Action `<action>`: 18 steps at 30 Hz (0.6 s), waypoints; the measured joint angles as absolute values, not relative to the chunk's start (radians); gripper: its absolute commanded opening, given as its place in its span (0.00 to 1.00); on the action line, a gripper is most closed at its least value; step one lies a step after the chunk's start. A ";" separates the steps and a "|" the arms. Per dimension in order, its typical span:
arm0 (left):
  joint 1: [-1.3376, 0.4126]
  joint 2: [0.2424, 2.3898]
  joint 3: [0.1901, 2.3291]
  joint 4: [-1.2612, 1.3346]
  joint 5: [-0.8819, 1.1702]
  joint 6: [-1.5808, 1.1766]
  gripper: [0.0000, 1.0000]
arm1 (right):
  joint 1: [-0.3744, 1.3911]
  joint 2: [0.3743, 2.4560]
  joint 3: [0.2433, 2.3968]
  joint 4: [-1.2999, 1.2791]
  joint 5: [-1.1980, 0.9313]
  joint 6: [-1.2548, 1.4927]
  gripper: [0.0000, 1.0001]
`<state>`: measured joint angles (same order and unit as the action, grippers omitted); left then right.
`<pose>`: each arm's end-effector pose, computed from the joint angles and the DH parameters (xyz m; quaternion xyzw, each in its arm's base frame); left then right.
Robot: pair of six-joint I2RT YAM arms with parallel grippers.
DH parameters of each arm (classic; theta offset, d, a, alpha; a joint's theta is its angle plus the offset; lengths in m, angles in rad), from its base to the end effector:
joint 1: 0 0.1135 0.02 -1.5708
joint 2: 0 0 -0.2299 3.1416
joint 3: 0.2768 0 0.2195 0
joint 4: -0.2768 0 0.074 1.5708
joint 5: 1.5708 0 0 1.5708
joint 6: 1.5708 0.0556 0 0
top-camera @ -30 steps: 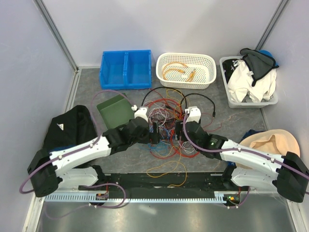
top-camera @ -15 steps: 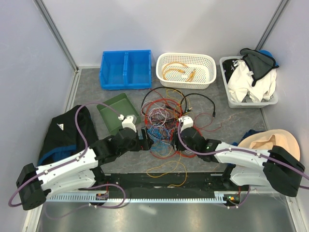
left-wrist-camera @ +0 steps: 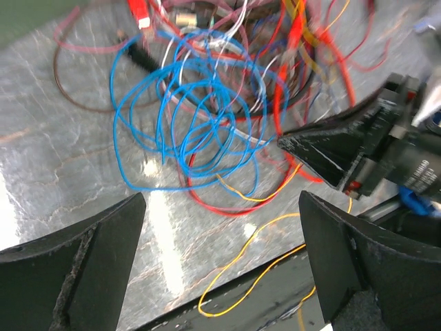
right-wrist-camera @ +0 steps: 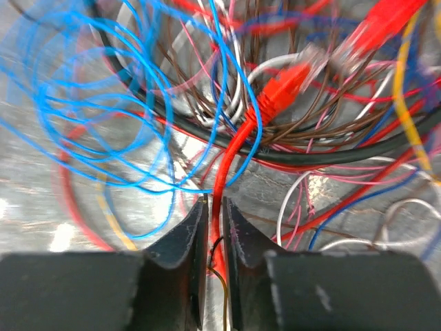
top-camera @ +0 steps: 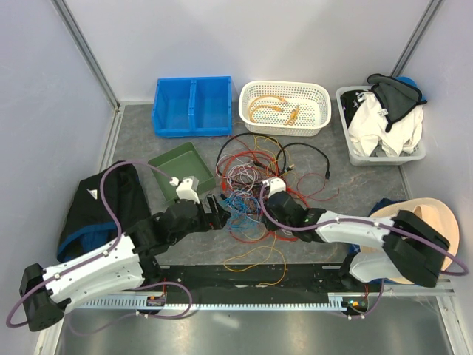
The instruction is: Untangle the cables
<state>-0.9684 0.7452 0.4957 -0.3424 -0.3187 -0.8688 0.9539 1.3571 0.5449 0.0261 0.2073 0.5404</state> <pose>0.1139 -0.1349 0.2046 -0.0311 0.8740 -0.2839 0.3930 0.1544 0.1979 0.1353 -0.1499 0.9076 0.1883 0.3440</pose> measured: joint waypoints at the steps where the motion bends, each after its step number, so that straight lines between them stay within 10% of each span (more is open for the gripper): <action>1: -0.968 0.726 0.496 -0.343 -0.328 -0.869 1.00 | 0.954 1.328 0.548 0.012 0.213 0.538 0.13; 13: -0.968 0.644 0.554 -0.342 -0.471 -0.812 1.00 | 0.957 1.005 0.956 -0.167 0.382 0.413 0.00; 18: -0.968 0.671 0.602 -0.335 -0.491 -0.786 1.00 | 0.958 1.010 0.962 -0.199 0.414 0.389 0.42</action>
<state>-0.9684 0.6708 0.6018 -0.3351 -0.4911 -0.7864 0.9577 1.0103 0.9623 -0.1989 0.4141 0.3893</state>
